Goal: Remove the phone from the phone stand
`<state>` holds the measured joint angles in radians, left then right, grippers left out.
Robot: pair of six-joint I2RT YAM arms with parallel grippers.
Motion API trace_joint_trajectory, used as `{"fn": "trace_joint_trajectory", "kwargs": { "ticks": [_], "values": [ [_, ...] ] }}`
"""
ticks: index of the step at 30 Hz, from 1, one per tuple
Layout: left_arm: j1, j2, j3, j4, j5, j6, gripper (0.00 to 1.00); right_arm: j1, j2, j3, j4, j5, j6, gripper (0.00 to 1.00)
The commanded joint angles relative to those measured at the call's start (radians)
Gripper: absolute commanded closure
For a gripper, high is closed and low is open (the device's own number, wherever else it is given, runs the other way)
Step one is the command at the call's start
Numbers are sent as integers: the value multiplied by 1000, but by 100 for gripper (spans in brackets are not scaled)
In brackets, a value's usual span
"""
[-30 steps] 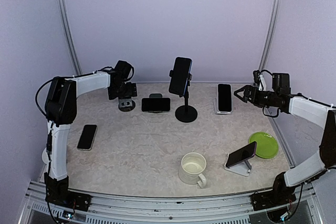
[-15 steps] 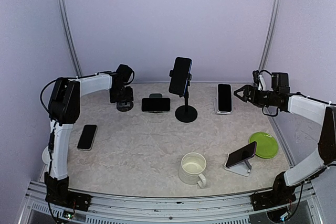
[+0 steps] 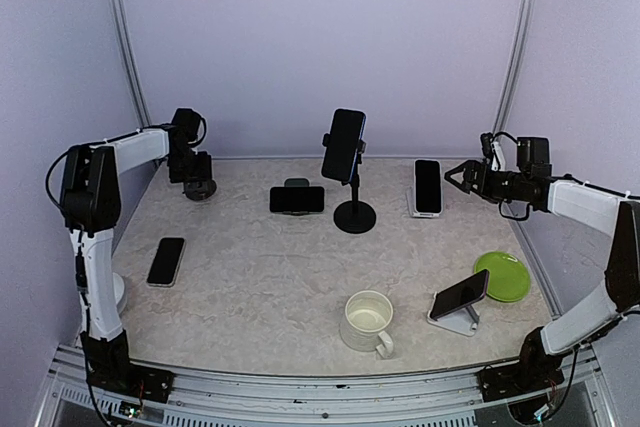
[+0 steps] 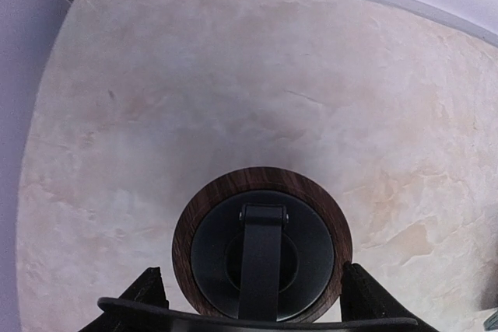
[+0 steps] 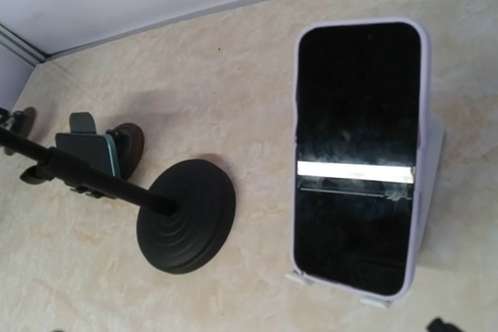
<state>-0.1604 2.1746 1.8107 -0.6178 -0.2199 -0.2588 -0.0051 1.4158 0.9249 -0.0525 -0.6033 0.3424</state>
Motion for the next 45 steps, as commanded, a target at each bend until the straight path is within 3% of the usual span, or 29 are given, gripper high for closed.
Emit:
{"fn": "trace_joint_trajectory", "kwargs": {
  "ticks": [1,7,17,20,26,33,40,45],
  "values": [
    [85,-108,-70,18,95,131,48,-13,0,5,40,-16,13,0],
    [155,-161,-174,16,192,191,53,-13,-14,-23,59,-26,30,0],
    [156,-209,-310,53,193,248,56,-14,-24,-49,92,-46,67,0],
    [156,-219,-329,61,181,259,49,-13,-30,-52,94,-47,72,0],
    [156,-244,-351,61,194,265,18,-13,-38,-53,94,-48,79,0],
    [156,-317,-381,65,220,273,1,-13,-43,-47,85,-58,85,0],
    [133,-452,-376,104,247,268,1,-9,-52,-20,68,-79,106,0],
    [45,-492,-305,104,260,227,1,-2,-69,13,25,-81,107,0]
  ]
}}
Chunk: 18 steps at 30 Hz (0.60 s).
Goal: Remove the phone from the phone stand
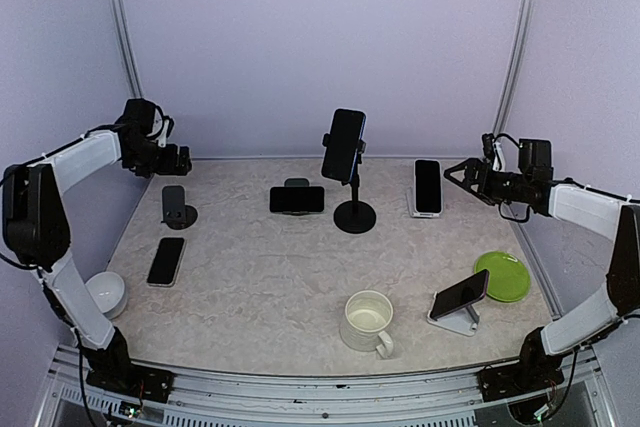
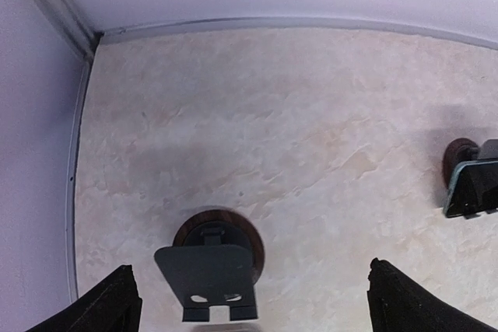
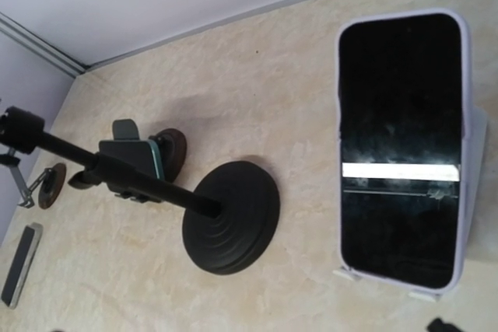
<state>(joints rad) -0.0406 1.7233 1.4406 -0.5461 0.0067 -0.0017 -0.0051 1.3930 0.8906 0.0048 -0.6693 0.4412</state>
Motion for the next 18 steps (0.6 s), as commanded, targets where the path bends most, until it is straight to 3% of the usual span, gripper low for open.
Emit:
{"fn": "trace_joint_trajectory", "kwargs": {
  "ticks": [1,9,18],
  "values": [
    [-97,-45,80,32,37,-36,1,0,-51,54,-40,-17,9,0],
    [-300,-25,126,75,60,-27,1,26,-77,92,-91,-34,11,0],
    [-410,69,94,104,83,363,2,42,-109,75,-108,-30,11,0]
  ]
}}
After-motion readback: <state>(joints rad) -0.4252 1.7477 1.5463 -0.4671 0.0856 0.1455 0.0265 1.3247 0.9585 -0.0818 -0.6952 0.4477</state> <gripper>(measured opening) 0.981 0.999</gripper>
